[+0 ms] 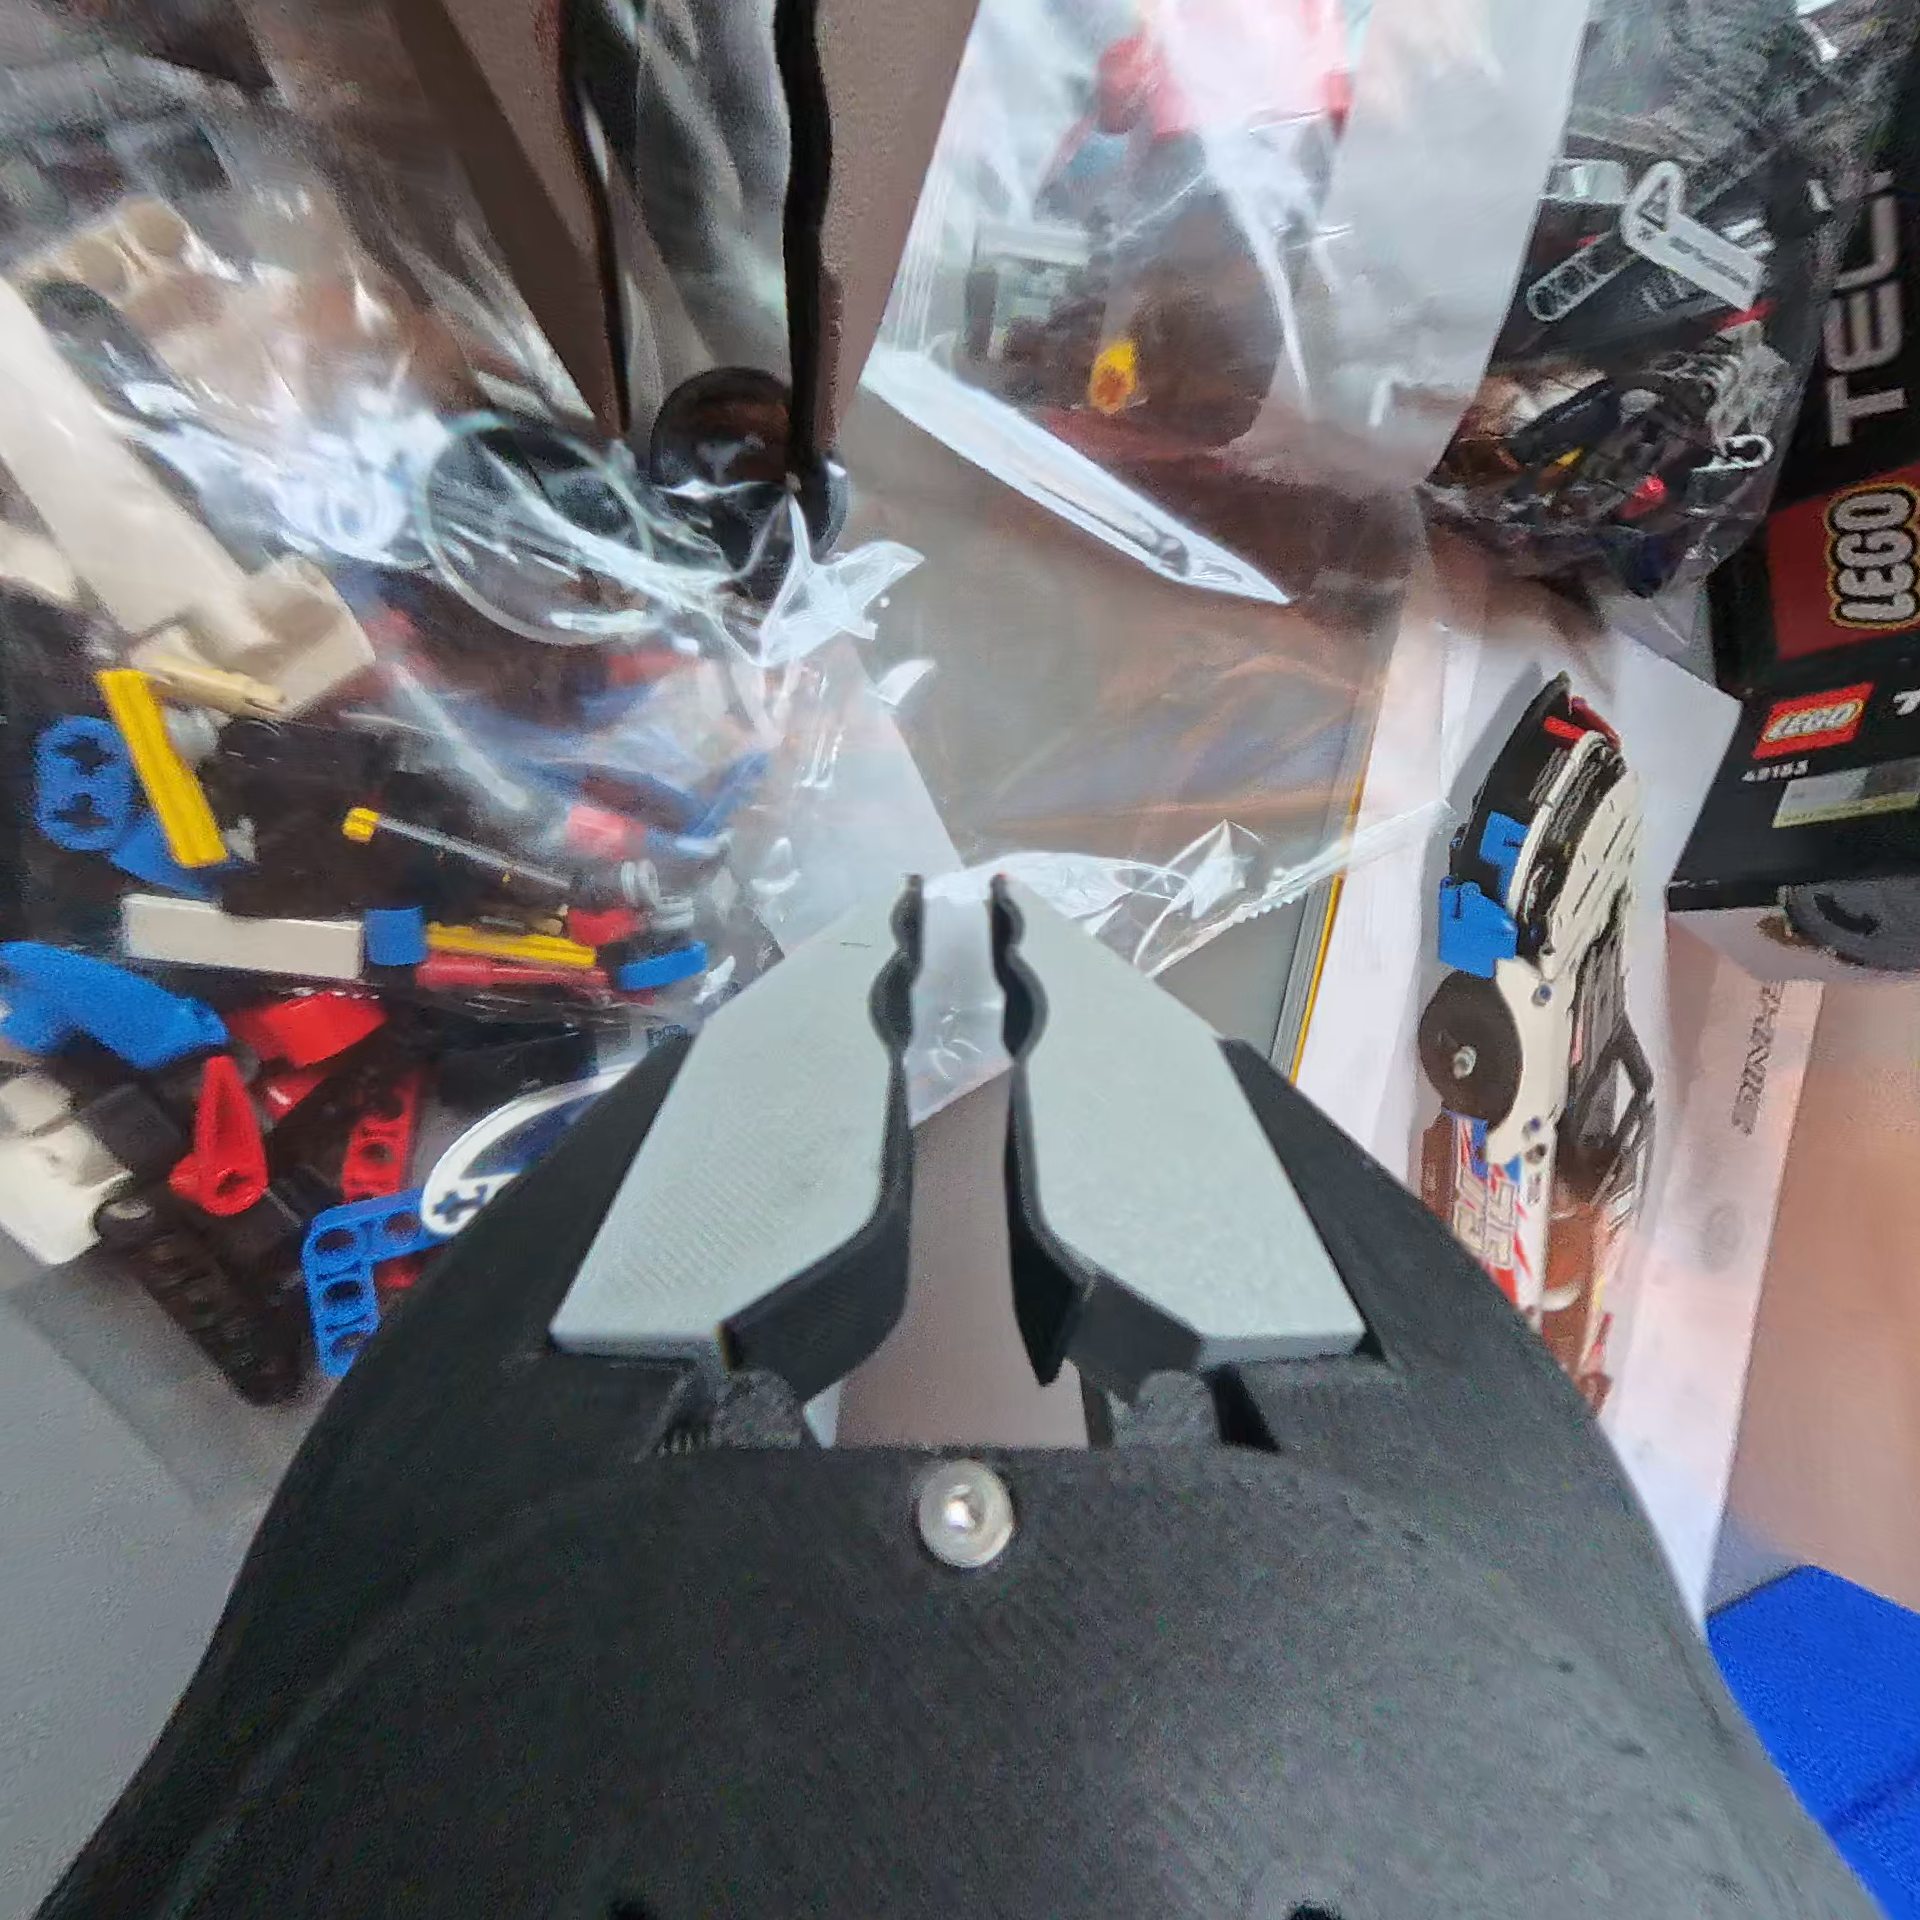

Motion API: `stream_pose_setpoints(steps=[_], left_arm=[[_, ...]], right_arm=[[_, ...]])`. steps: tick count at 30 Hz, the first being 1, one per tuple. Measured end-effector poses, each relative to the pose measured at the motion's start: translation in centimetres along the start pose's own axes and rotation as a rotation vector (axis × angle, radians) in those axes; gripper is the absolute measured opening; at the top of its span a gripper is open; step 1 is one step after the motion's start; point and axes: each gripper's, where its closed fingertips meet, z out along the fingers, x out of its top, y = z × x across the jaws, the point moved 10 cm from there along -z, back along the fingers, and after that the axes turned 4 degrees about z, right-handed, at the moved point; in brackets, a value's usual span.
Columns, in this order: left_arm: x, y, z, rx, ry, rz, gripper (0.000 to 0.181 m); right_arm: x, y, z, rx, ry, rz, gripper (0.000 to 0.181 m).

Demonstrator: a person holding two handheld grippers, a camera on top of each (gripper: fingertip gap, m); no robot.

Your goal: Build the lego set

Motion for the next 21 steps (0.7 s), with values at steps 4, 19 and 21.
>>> stream_pose_setpoints(steps=[4, 19, 21], left_arm=[[-0.1, 0.4, -1.3, -0.046, -0.003, -0.018, 0.040], [-1.8, 4.5, -3.4, 0.233, -0.170, 0.067, 0.046], [-2.1, 4.7, -5.0, 0.267, -0.156, -0.007, 0.044]], right_arm=[[-0.2, -0.4, -2.0, 0.074, 0.087, 0.089, 0.035], [1.7, -3.4, -2.0, 0.098, 0.161, 0.123, 0.045], [2.2, -3.8, -2.4, 0.117, 0.183, 0.124, 0.049]])
